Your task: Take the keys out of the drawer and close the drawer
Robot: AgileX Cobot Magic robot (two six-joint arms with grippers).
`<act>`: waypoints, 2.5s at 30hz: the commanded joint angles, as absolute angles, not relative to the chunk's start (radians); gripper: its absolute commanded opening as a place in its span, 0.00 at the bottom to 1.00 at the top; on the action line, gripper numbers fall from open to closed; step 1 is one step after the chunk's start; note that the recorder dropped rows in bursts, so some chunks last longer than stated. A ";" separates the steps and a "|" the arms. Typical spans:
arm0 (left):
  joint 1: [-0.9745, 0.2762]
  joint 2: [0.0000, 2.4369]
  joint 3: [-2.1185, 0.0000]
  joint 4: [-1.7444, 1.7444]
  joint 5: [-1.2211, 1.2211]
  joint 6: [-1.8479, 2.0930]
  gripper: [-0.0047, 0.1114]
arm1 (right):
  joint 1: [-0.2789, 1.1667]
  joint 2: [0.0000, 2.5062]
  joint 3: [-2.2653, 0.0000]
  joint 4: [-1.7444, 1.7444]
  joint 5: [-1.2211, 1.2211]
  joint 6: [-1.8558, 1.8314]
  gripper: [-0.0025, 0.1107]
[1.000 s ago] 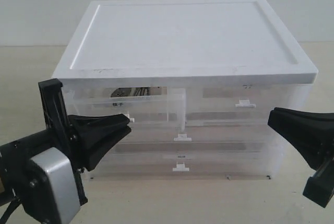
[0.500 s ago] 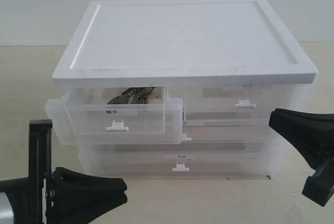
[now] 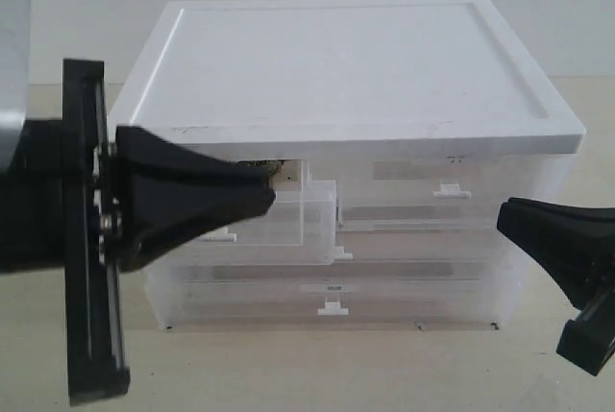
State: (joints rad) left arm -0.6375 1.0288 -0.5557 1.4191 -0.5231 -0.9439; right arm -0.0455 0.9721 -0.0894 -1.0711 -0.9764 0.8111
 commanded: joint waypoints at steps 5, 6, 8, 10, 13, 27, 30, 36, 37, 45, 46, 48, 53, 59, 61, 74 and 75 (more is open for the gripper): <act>-0.639 1.124 -0.828 1.744 -0.538 -1.464 0.17 | -0.049 0.974 -0.095 -1.065 -0.974 0.810 0.02; -0.639 1.140 -0.861 1.744 -0.554 -1.448 0.21 | -0.049 0.974 -0.095 -1.065 -0.974 0.810 0.02; -0.639 1.171 -0.906 1.744 -0.546 -1.439 0.28 | -0.049 0.974 -0.095 -1.065 -0.966 0.810 0.02; -0.639 1.194 -0.933 1.744 -0.497 -1.375 0.33 | -0.049 0.974 -0.095 -1.065 -0.959 0.810 0.02; -0.639 1.216 -0.941 1.744 -0.342 -1.215 0.34 | -0.049 0.974 -0.095 -1.065 -0.959 0.810 0.02; -0.607 1.301 -1.218 0.530 0.731 -0.279 0.34 | -0.049 0.974 -0.095 -1.058 -0.958 0.810 0.02; -0.577 1.343 -1.326 0.141 0.942 0.175 0.34 | -0.049 0.974 -0.095 -1.058 -0.958 0.810 0.02; -0.580 1.350 -1.387 -0.390 1.221 0.947 0.34 | -0.049 0.974 -0.095 -1.058 -0.958 0.810 0.02; -0.580 1.352 -1.380 -0.429 1.221 0.994 0.34 | -0.049 0.974 -0.095 -1.058 -0.958 0.810 0.02; -0.580 1.352 -1.222 -0.311 1.152 1.120 0.34 | -0.049 0.974 -0.095 -1.060 -0.958 0.812 0.02; -0.580 1.352 -1.200 -0.311 1.101 1.150 0.37 | -0.049 0.974 -0.095 -1.060 -0.958 0.812 0.02; -0.580 1.352 -1.187 -0.302 1.049 1.164 0.42 | -0.049 0.974 -0.095 -1.060 -0.958 0.812 0.02; -0.580 1.352 -1.132 -0.265 1.022 1.168 0.49 | -0.049 0.974 -0.095 -1.060 -0.956 0.814 0.02; -0.580 1.352 -1.091 -0.265 1.009 1.168 0.33 | -0.049 0.974 -0.095 -1.068 -0.956 0.819 0.02; -0.580 1.352 -1.091 -0.265 1.009 1.168 0.24 | -0.049 0.974 -0.095 -1.068 -0.954 0.821 0.02; -0.681 1.352 -1.091 -0.272 1.122 1.131 0.08 | -0.049 0.974 -0.095 -1.068 -0.954 0.821 0.02; -0.692 1.352 -1.091 -0.272 1.126 1.107 0.08 | -0.049 0.974 -0.095 -1.068 -0.954 0.821 0.02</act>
